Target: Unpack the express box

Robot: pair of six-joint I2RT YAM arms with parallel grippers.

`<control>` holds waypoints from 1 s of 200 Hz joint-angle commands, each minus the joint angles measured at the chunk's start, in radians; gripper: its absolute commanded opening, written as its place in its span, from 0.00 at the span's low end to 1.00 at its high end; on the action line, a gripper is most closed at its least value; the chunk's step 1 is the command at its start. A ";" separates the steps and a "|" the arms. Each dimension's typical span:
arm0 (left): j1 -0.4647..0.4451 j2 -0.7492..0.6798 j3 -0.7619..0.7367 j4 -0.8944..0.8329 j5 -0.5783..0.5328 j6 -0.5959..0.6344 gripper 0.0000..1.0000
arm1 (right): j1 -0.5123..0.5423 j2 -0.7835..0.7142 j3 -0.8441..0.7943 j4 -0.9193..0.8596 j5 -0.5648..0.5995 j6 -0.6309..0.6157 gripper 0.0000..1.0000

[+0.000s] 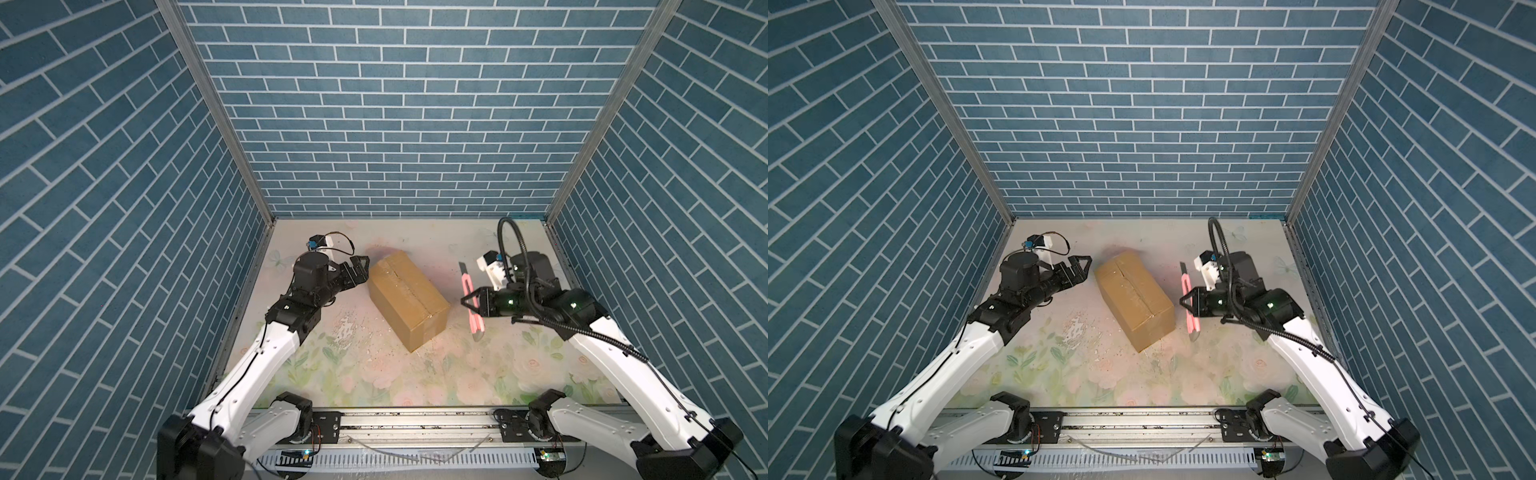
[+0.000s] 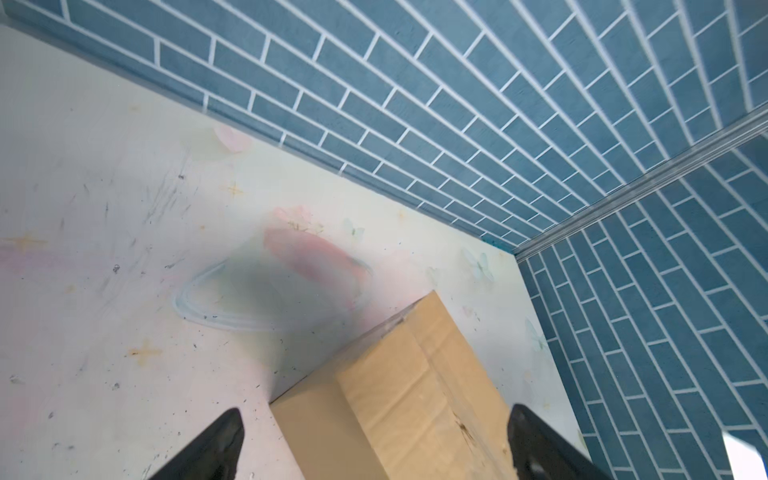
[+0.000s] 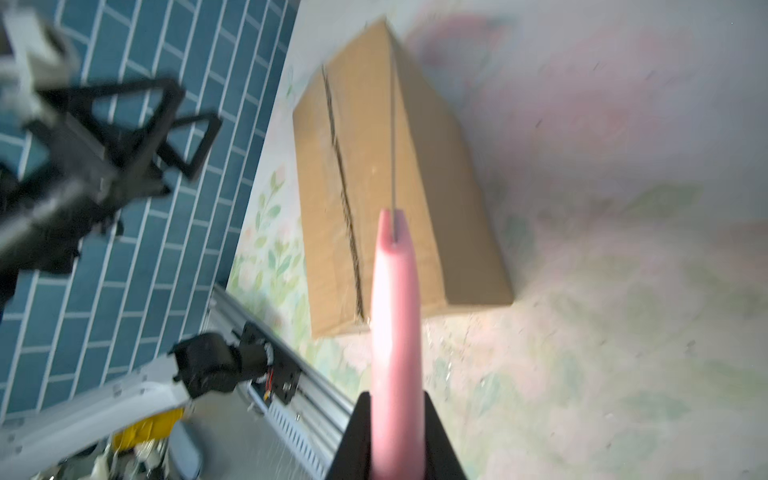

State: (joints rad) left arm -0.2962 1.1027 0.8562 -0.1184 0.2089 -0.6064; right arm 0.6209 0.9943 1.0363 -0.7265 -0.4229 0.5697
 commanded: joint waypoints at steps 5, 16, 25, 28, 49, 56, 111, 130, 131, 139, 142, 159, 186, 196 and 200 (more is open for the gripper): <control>0.052 0.126 0.090 0.009 0.230 0.160 1.00 | 0.133 -0.126 -0.167 0.157 0.021 0.251 0.00; 0.055 0.175 0.116 0.020 0.241 0.192 1.00 | 0.185 -0.191 -0.252 0.242 0.042 0.336 0.00; 0.066 0.207 0.124 0.047 0.266 0.191 1.00 | 0.227 -0.232 -0.319 0.311 0.061 0.396 0.00; 0.072 0.216 0.124 0.059 0.276 0.184 1.00 | 0.241 -0.243 -0.337 0.324 0.071 0.413 0.00; 0.088 0.234 0.099 0.158 0.279 0.156 1.00 | 0.353 -0.266 -0.415 0.389 0.152 0.482 0.00; 0.088 0.238 0.100 0.171 0.275 0.161 1.00 | 0.390 -0.262 -0.420 0.397 0.179 0.491 0.00; 0.088 0.261 0.070 0.264 0.297 0.168 1.00 | 0.515 -0.231 -0.521 0.607 0.242 0.574 0.00; 0.088 0.263 0.053 0.296 0.305 0.161 1.00 | 0.526 -0.230 -0.547 0.649 0.260 0.585 0.00; 0.088 0.264 0.052 0.298 0.306 0.160 1.00 | 0.528 -0.230 -0.549 0.651 0.261 0.585 0.00; 0.086 0.266 0.047 0.307 0.311 0.158 1.00 | 0.531 -0.237 -0.562 0.666 0.267 0.592 0.00; 0.086 0.269 0.047 0.310 0.312 0.157 1.00 | 0.530 -0.242 -0.569 0.670 0.271 0.597 0.00; 0.087 0.280 0.048 0.324 0.318 0.155 1.00 | 0.531 -0.274 -0.606 0.690 0.293 0.612 0.00; 0.085 0.301 0.050 0.347 0.325 0.148 1.00 | 0.530 -0.321 -0.644 0.722 0.320 0.624 0.00; 0.083 0.309 0.050 0.351 0.326 0.148 1.00 | 0.530 -0.325 -0.650 0.731 0.323 0.627 0.00; 0.083 0.312 0.050 0.355 0.327 0.146 1.00 | 0.530 -0.324 -0.652 0.737 0.322 0.626 0.00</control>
State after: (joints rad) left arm -0.2146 1.3945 0.9146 0.1867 0.5190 -0.4591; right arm 1.1454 0.6922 0.4145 -0.0715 -0.1421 1.1530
